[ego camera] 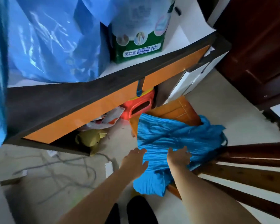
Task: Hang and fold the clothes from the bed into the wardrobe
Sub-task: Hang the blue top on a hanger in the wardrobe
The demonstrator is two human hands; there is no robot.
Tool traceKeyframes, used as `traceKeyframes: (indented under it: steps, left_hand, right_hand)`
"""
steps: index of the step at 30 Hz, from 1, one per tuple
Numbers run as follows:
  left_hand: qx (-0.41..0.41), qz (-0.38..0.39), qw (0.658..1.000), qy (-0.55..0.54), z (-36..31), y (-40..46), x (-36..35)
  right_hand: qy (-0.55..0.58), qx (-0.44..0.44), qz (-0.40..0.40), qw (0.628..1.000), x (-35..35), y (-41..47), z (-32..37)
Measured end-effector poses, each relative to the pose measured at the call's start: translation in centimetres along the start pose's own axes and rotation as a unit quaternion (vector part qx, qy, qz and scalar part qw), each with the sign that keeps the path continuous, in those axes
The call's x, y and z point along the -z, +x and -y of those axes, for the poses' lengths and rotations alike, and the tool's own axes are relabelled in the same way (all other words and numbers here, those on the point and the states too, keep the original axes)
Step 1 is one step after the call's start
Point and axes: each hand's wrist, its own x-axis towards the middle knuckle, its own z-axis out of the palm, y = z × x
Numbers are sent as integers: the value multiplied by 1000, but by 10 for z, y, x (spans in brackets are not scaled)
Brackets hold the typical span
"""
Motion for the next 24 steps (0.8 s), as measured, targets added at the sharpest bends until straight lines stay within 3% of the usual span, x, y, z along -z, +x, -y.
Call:
traceKeyframes:
  steps: [4,8,13,16,20,24]
  left_hand:
    - [-47,53,995,64,-4,75,-37]
    - [-63,85,992,73,-5,114,-79]
    - [-19,100,994,-35,-6,127,-114]
    - [-27,45,991,-124,-8,110,-104]
    - [4,7,985,-174,4,51,-56]
    - [-2,45,977,-207,19,-17,5]
  right_hand:
    - [80,-70,-76,991,-18,68,-10]
    - [175,-57,-47,982,-38,102,-42]
    - [334,-125,64,932,-43,108,-34]
    - [400,-191,12,896,-42,92,-15]
    - [486,-147,32,861,-37,25,9]
    - [503,-30,115,856,-23,-54,29]
